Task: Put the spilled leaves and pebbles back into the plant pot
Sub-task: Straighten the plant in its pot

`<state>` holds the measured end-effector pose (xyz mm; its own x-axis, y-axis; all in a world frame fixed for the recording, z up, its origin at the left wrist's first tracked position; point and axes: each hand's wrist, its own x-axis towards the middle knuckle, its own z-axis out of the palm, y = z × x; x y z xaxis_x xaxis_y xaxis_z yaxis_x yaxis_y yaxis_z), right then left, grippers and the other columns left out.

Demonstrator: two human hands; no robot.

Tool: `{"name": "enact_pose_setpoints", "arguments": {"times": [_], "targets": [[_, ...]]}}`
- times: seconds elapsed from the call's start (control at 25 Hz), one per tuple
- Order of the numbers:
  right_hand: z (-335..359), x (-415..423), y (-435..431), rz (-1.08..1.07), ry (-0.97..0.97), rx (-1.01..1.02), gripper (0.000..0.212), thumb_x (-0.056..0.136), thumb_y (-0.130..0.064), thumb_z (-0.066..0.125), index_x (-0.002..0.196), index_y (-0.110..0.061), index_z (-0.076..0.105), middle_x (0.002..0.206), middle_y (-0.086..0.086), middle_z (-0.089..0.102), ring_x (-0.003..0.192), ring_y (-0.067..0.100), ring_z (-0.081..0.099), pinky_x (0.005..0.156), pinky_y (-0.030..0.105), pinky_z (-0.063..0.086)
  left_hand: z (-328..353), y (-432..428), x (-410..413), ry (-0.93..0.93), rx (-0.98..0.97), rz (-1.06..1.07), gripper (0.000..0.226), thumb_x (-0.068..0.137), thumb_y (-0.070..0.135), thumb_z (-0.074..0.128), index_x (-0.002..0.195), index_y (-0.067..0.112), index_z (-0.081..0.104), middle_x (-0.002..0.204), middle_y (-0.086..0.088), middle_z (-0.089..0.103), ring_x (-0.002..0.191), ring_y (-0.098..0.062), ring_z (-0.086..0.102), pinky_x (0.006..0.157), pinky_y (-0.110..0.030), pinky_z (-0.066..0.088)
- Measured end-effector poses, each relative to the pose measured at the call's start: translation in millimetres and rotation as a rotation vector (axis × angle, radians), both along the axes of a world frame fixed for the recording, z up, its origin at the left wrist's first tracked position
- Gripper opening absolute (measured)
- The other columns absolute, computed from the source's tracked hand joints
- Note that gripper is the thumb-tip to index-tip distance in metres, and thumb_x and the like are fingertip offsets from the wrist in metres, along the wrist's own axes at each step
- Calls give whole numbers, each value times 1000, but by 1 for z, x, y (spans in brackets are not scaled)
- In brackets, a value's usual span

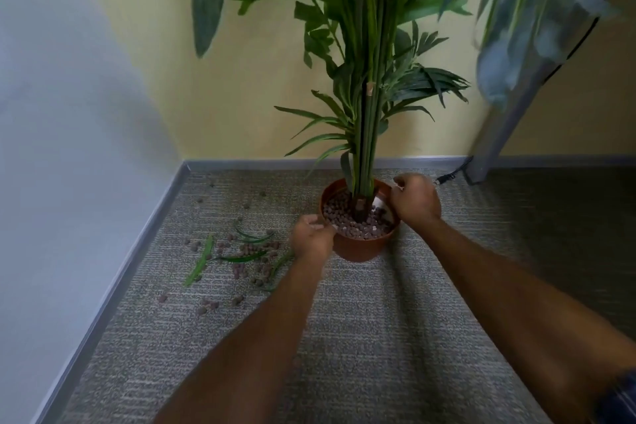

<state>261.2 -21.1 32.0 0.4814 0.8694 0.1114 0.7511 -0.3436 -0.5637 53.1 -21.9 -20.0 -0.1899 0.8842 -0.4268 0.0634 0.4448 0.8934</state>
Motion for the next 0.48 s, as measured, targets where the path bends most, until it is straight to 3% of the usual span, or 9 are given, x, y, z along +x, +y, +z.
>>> {"name": "enact_pose_setpoints", "arguments": {"times": [0.08, 0.16, 0.24, 0.36, 0.48], "targets": [[5, -8, -14, -7, -55, 73, 23, 104, -18, 67, 125, -14, 76, 122, 10, 75, 108, 31, 71, 80, 34, 50, 5, -5, -10, 36, 0, -10, 45, 89, 15, 87, 128, 15, 65, 124, -13, 73, 107, -31, 73, 96, -52, 66], [3, -17, -33, 14, -121, 173, 5, 103, -21, 66, 107, -21, 67, 111, 2, 66, 101, 25, 64, 77, 33, 45, 9, -10, -24, 95, 5, -12, 56, 88, 18, 88, 138, 12, 64, 128, -12, 73, 114, -31, 74, 101, -48, 64], [1, -26, -52, 94, -173, 248, 13, 102, -29, 66, 94, -25, 56, 99, -1, 60, 92, 23, 58, 73, 36, 45, 12, -16, -41, 137, 22, -23, 56, 88, 19, 88, 139, 12, 65, 128, -10, 73, 118, -31, 73, 104, -45, 62], [-5, -52, -72, 328, -266, 329, 20, 101, -35, 68, 89, -22, 57, 91, 0, 63, 84, 23, 59, 66, 37, 46, 14, -27, -73, 161, 39, -37, 51, 89, 18, 88, 135, 10, 67, 126, -11, 73, 116, -29, 72, 103, -39, 61], [-11, -95, -74, 478, -273, 331, 20, 100, -37, 69, 89, -23, 60, 88, -1, 65, 82, 21, 60, 64, 37, 48, 14, -34, -113, 242, 70, -85, 48, 91, 17, 86, 134, 5, 69, 133, -17, 72, 120, -34, 72, 103, -42, 61]]}}
